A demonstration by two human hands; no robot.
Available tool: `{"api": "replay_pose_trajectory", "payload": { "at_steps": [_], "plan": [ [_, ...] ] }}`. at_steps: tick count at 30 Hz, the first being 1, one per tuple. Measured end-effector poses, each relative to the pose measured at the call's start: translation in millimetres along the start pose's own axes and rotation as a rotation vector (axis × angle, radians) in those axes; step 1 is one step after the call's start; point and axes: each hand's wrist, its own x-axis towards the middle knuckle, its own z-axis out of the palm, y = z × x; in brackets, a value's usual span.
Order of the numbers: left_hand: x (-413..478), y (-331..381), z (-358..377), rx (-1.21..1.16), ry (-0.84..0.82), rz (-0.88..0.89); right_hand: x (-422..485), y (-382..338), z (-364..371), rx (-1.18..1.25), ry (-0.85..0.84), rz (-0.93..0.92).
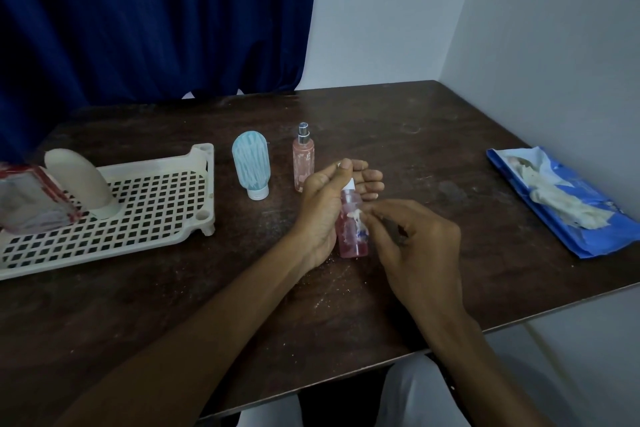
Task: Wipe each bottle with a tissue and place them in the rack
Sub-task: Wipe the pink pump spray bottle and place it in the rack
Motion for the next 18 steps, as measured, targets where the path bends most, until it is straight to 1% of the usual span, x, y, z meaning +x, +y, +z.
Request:
{"api": "replay_pose_trajectory", "payload": {
  "at_steps": [4, 9, 12, 16, 18],
  "plan": [
    [-2, 0, 0, -0.007, -0.038, -0.012, 17, -4, 9, 0.017, 0.059, 0.017],
    [-1, 1, 0, -0.063, -0.028, -0.032, 9, -11, 9, 0.023, 0.021, -0.042],
    [0, 1, 0, -0.065, -0.042, -0.025, 6, -5, 3, 0.021, 0.015, -0.009],
    [-1, 0, -2, -0.029, -0.088, -0.018, 16, -1, 5, 0.036, 0.046, 0.075],
    [-2, 0, -2, -0.002, -0.093, -0.008, 19, -2, 7, 0.044, 0.049, 0.082]
  ]
}}
